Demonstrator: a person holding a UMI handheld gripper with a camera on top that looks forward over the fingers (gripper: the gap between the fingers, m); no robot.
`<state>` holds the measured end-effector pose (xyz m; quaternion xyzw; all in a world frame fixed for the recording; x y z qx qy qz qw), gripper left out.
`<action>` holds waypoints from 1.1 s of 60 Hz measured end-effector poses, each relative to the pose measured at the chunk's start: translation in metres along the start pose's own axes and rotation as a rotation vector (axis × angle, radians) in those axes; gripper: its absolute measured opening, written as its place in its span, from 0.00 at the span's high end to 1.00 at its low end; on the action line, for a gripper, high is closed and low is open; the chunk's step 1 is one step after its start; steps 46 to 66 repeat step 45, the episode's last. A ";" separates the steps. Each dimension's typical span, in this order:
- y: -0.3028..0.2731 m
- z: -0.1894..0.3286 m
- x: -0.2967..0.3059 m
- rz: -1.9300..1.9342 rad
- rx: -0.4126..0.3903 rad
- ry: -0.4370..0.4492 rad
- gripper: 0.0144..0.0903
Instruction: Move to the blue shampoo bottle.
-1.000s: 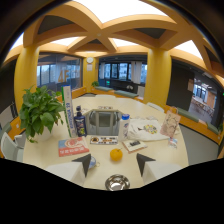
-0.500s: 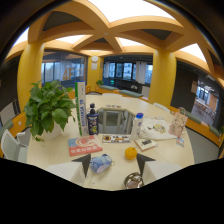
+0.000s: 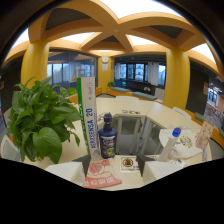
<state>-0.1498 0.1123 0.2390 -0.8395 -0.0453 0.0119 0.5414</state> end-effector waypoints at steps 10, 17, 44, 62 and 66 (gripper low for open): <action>-0.001 0.079 -0.005 0.008 -0.020 -0.009 0.05; 0.008 0.113 -0.008 0.021 -0.048 -0.013 0.05; 0.021 0.140 -0.012 0.034 -0.092 -0.015 0.06; 0.020 0.141 -0.011 0.034 -0.091 -0.015 0.05; 0.020 0.141 -0.011 0.034 -0.091 -0.015 0.05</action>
